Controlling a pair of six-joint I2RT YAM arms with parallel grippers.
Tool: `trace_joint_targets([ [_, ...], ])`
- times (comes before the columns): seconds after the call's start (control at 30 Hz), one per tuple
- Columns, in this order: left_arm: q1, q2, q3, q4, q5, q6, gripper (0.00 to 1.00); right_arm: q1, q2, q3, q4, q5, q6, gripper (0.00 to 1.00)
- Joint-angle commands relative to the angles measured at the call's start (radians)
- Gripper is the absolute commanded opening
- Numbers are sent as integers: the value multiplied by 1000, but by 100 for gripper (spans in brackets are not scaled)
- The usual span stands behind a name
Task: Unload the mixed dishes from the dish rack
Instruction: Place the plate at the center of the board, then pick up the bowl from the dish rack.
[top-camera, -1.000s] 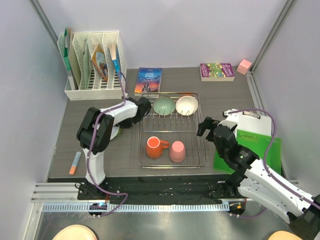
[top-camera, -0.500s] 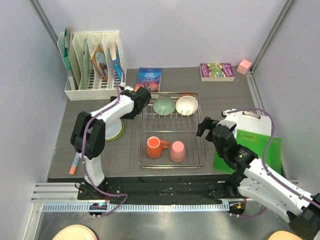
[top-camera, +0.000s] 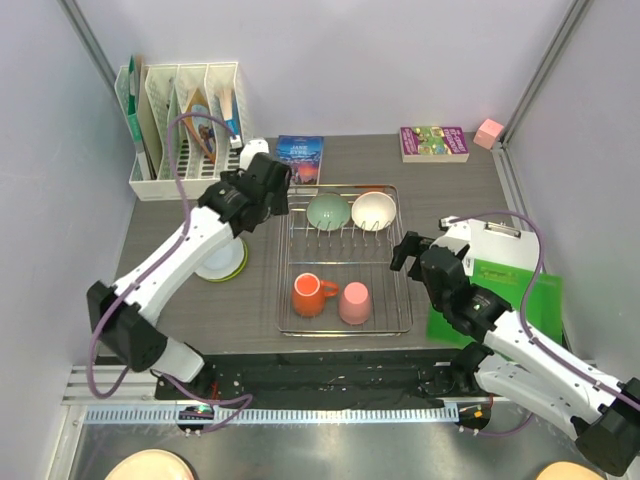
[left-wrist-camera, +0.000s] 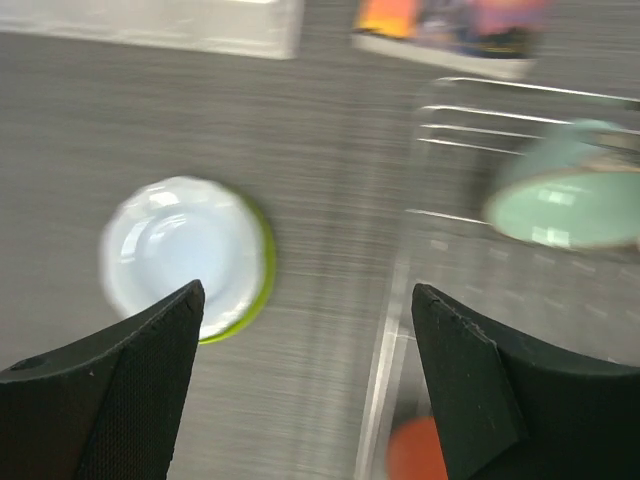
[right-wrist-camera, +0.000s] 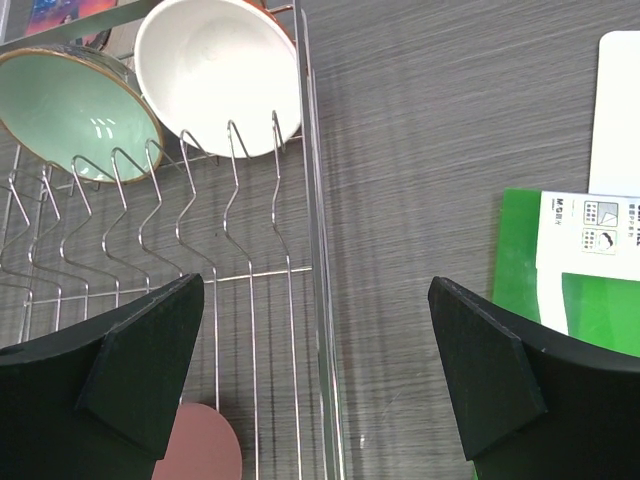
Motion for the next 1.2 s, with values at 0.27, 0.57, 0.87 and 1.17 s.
trace_joint_targets([
  [0.27,-1,65,-143,554,569,336,54,0,-7,64,32,7,-2,100],
  [0.57,14,10,-311,863,695,561,67,0,-25,42,29,7,2,99],
  [0.87,45,87,-355,977,703,591,59,-1,-37,24,32,12,-2,99],
  [1.17,46,145,-380,1018,698,594,56,-1,-62,22,12,32,-11,100],
])
